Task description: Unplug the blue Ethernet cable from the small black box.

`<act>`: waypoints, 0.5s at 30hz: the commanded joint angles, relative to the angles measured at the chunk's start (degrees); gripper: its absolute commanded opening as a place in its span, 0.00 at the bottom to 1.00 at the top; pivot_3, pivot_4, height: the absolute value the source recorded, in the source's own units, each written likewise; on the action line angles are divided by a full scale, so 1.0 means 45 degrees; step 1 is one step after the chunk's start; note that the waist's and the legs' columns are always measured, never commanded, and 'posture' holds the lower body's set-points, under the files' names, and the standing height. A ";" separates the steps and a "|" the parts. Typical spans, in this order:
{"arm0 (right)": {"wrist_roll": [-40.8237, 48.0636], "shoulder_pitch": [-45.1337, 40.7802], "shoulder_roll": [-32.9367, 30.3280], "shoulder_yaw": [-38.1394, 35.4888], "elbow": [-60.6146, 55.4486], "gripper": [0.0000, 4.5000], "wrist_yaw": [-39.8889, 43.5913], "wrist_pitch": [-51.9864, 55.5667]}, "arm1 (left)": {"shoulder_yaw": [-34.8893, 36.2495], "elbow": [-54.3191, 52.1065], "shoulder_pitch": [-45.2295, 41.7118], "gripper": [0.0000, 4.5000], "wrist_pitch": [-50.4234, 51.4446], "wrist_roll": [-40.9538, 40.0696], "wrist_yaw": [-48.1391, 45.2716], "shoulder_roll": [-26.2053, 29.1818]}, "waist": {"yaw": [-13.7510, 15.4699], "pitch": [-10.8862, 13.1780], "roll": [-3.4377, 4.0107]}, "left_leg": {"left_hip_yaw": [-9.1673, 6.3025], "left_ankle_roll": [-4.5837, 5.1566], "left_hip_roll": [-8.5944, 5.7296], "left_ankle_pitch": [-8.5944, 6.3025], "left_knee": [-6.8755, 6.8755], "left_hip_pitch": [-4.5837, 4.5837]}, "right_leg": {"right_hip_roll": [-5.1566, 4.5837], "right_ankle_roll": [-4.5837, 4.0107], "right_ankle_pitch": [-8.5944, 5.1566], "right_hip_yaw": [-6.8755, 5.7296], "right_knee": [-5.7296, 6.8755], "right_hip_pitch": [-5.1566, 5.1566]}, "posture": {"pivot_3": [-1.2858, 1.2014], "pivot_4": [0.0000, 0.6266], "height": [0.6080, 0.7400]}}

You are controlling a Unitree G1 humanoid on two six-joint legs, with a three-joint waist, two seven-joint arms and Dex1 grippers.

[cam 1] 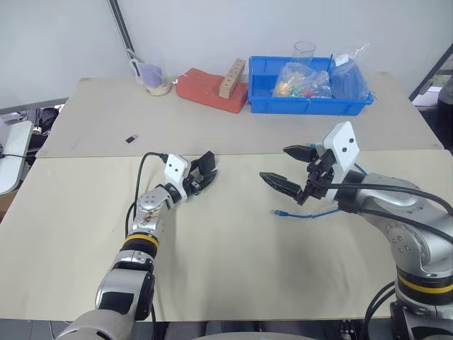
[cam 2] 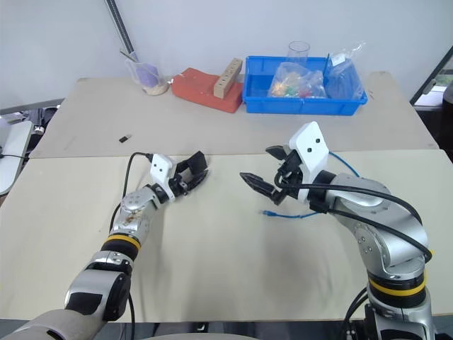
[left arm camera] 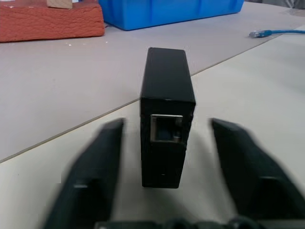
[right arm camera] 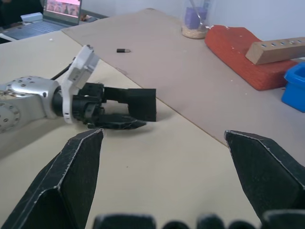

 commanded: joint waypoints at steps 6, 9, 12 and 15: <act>-0.0064 0.0706 -0.0828 -0.0662 0.0366 1.00 0.0715 -0.1062 | 0.0310 -0.5291 0.2452 1.00 0.3597 -0.1057 -0.1380 0.2096 | -0.0210 -0.0004 0.0006 | -0.0001 0.0002 0.0026 -0.0001 -0.0012 0.0009 | 0.0018 0.0000 0.0000 0.0004 0.0004 0.0000 | 0.52 0.24 1.00; -0.0164 0.1499 -0.1634 -0.1116 0.0926 1.00 0.1646 -0.1906 | 0.0697 -0.9168 0.3783 1.00 0.6521 -0.2058 -0.1880 0.3960 | -0.0298 -0.0002 0.0005 | -0.0016 0.0001 0.0042 -0.0001 -0.0028 0.0006 | 0.0032 -0.0001 0.0000 0.0007 0.0023 -0.0009 | 0.52 0.24 1.00; -0.0519 0.2131 -0.2515 -0.1282 0.1657 1.00 0.2696 -0.3003 | 0.1176 -1.2468 0.4902 1.00 0.8895 -0.3079 -0.2281 0.5873 | -0.0237 -0.0001 0.0004 | -0.0035 -0.0002 0.0039 0.0001 -0.0024 0.0004 | 0.0030 0.0000 0.0000 0.0008 0.0015 -0.0004 | 0.52 0.24 1.00; -0.0500 0.2417 -0.2785 -0.1609 0.2334 1.00 0.3140 -0.3509 | 0.1841 -1.4171 0.5421 1.00 1.0234 -0.3707 -0.2082 0.6888 | -0.0186 -0.0003 0.0007 | -0.0028 -0.0002 0.0033 0.0000 -0.0027 0.0033 | 0.0015 0.0001 -0.0002 0.0011 -0.0016 0.0033 | 0.52 0.24 1.00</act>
